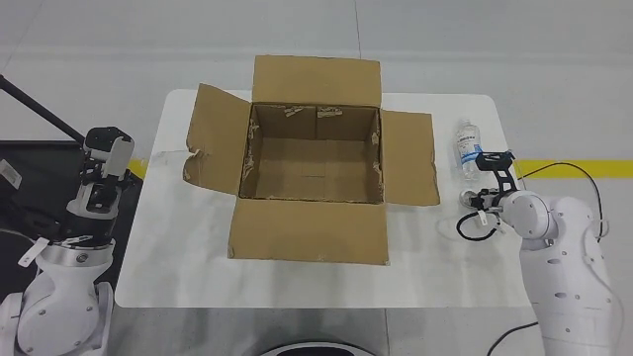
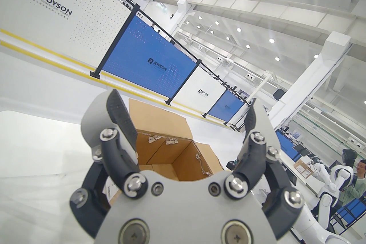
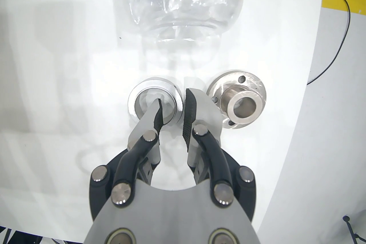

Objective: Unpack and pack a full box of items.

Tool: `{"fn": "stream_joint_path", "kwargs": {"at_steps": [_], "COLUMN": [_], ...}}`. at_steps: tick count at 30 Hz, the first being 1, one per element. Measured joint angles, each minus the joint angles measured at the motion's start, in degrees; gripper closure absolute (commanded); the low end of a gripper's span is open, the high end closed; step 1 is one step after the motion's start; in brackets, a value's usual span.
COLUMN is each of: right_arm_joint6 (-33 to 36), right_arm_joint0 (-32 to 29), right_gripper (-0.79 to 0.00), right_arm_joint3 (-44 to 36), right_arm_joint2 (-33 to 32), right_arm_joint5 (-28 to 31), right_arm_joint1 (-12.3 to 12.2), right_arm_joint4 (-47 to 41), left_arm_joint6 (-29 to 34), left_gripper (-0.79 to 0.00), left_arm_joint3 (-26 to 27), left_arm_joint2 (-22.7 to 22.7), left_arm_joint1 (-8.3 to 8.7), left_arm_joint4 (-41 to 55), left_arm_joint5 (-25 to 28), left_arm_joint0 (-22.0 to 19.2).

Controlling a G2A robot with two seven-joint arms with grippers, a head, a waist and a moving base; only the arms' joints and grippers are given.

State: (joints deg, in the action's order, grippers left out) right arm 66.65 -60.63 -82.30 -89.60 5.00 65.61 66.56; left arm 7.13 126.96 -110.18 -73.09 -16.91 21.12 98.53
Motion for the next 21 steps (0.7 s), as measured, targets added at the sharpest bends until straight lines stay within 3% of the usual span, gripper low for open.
{"fn": "stream_joint_path", "kwargs": {"at_steps": [10, 13, 21], "right_arm_joint6": [0.17, 0.12, -1.61], "right_arm_joint0": [0.50, 0.61, -0.63], "right_gripper": [-0.120, 0.000, 0.000], "right_arm_joint3": [1.32, 1.45, -1.10], "right_arm_joint2": [0.91, 1.13, -0.23], "right_arm_joint5": [1.72, 2.02, 2.76], "right_arm_joint1": [-0.31, -0.41, -0.80], "right_arm_joint4": [-1.02, -1.25, -3.75], "left_arm_joint6": [0.00, 0.00, 0.00], "left_gripper": [-0.785, -0.785, -0.785], "left_arm_joint3": [0.00, 0.00, 0.00], "left_arm_joint2": [0.00, 0.00, 0.00], "left_arm_joint1": [0.00, 0.00, 0.00], "left_arm_joint4": [0.00, 0.00, 0.00], "left_arm_joint5": [0.00, 0.00, 0.00], "left_arm_joint0": [0.00, 0.00, 0.00]}}
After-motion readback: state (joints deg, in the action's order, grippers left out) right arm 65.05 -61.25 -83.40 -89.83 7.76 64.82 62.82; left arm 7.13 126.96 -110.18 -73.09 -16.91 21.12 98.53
